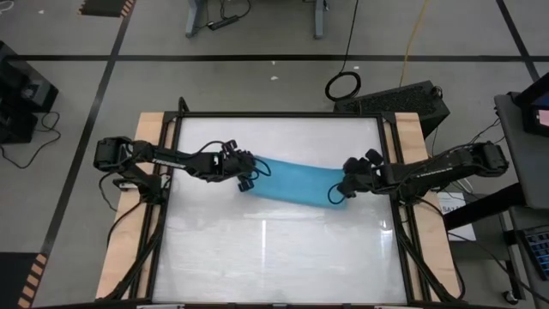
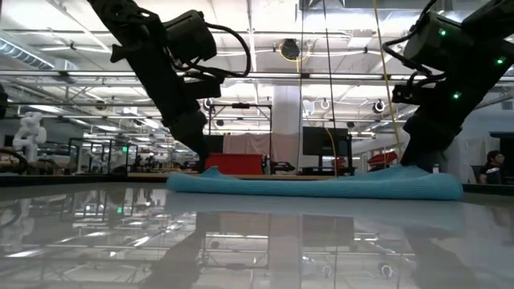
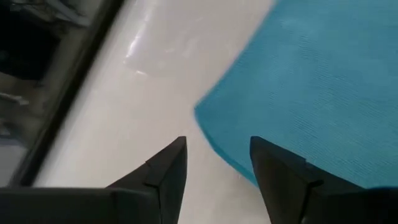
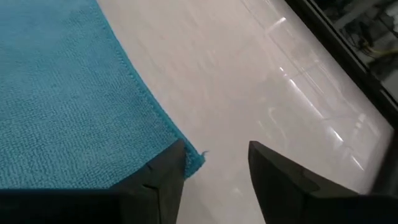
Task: Roll towel
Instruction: Roll the blue towel
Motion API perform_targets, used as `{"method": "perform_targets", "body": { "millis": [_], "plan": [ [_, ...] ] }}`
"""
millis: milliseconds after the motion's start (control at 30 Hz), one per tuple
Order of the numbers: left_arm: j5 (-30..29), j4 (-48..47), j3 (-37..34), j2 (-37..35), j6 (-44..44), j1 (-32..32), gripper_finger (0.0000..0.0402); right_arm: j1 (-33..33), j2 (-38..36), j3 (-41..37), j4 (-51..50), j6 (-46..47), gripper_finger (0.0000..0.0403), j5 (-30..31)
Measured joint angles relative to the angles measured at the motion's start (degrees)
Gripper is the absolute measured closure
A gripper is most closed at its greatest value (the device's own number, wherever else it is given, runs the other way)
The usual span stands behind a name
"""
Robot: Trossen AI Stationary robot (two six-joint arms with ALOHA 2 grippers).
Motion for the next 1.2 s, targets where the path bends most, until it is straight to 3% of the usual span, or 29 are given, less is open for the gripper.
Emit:
{"method": "perform_targets", "body": {
  "millis": [233,333,667,933,1200],
  "plan": [
    [16.05,6.53,0.0,0.0,0.03,-0.16,0.0219,0.02,-1.65,0.0,-3.87,2.1,0.0234,2.13],
    [19.34,9.14,0.0,0.06,0.04,-0.51,0.0219,0.02,-2.12,0.0,-3.76,2.03,0.0234,1.39],
    [19.55,11.45,0.0,9.15,1.96,0.44,0.022,0.04,-2.38,0.0,-4.06,1.84,0.0234,0.8],
    [19.25,8.09,0.31,11.14,4.58,0.85,0.022,0.19,-2.38,-0.02,-7.02,2.41,0.0234,-2.2],
    [6.53,5.7,0.14,10.9,12.29,1.71,0.022,0.22,-2.38,-0.02,-1.76,3.33,0.0234,-5.13]
  ]
}}
